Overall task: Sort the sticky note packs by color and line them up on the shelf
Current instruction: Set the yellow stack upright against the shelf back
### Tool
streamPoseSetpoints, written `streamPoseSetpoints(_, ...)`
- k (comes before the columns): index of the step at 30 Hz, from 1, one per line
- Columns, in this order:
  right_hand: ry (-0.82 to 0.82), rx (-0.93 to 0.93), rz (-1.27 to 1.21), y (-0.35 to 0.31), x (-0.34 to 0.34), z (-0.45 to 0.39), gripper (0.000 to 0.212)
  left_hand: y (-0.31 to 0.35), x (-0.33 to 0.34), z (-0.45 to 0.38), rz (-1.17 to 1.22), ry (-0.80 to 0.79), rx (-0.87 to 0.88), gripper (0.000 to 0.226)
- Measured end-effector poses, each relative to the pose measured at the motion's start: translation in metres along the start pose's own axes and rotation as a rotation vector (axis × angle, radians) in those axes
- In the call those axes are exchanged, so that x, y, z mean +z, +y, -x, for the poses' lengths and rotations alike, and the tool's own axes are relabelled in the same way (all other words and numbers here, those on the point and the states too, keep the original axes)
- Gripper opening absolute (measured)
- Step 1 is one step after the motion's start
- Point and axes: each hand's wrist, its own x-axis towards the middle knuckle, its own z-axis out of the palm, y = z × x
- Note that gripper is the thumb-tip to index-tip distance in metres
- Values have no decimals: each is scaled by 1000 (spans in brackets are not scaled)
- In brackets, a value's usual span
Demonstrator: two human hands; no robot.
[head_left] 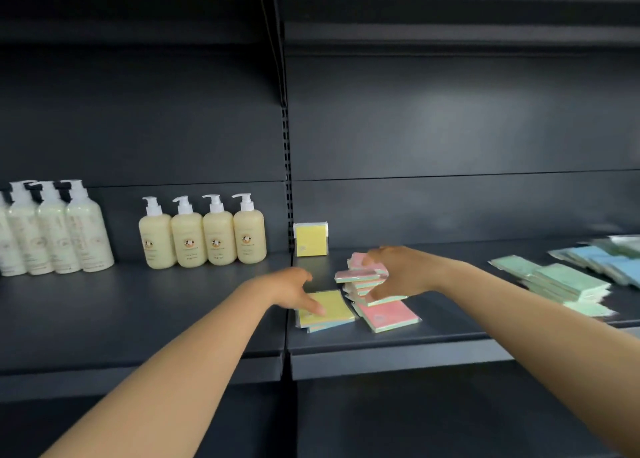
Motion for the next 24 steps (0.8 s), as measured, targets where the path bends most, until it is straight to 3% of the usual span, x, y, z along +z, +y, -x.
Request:
streamPoseSetpoints(5, -43, -26, -95, 6, 14, -4, 59, -7, 11, -7, 152, -14, -45, 85)
streamPoseSetpoints(9, -67, -47, -170, 6, 24, -17, 59, -27, 14, 1, 316, 37, -60, 50)
streamPoseSetpoints(12, -102, -89, -208, 0, 33, -29, 42, -53, 22, 11, 653, 109, -95, 34)
streamPoseSetpoints(16, -138, -115, -142, -11, 44, -47, 65, -79, 36, 17, 1162, 211, -156, 21)
streamPoseSetpoints(20, -147, -126, -137, -17, 51, -63, 46, -90, 44, 14, 1621, 451, -178, 10)
streamPoseSetpoints(24, -215, -128, -62, -17, 51, -72, 49, -91, 45, 12, 1655, 529, -177, 11)
